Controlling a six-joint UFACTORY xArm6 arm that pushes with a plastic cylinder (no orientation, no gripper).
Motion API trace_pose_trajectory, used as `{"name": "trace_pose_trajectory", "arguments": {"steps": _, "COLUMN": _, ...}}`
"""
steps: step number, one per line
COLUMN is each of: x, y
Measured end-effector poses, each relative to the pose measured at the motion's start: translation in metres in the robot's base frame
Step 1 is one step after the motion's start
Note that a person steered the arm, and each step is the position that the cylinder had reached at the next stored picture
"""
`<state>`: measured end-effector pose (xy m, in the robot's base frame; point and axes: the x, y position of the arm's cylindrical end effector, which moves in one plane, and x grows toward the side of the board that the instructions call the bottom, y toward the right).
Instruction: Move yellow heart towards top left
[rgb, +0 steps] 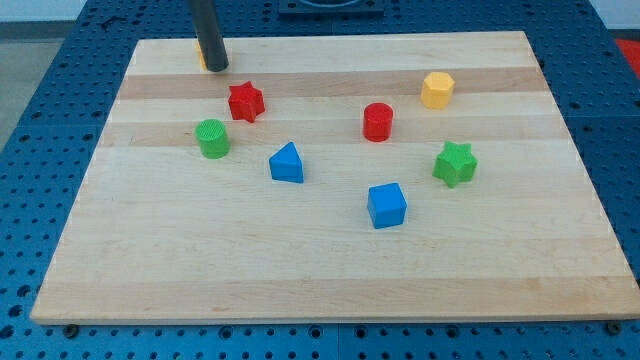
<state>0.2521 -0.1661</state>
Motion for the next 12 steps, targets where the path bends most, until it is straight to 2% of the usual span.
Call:
{"name": "trace_pose_trajectory", "arguments": {"steps": 2, "x": -0.018, "y": 0.033}}
{"name": "trace_pose_trajectory", "arguments": {"steps": 3, "x": -0.034, "y": 0.014}}
{"name": "trace_pose_trajectory", "arguments": {"steps": 5, "x": -0.034, "y": -0.029}}
{"name": "trace_pose_trajectory", "arguments": {"steps": 6, "x": -0.025, "y": -0.032}}
{"name": "trace_pose_trajectory", "arguments": {"steps": 7, "x": 0.005, "y": -0.018}}
{"name": "trace_pose_trajectory", "arguments": {"steps": 8, "x": 0.013, "y": -0.041}}
{"name": "trace_pose_trajectory", "arguments": {"steps": 9, "x": 0.013, "y": -0.073}}
{"name": "trace_pose_trajectory", "arguments": {"steps": 12, "x": 0.008, "y": -0.084}}
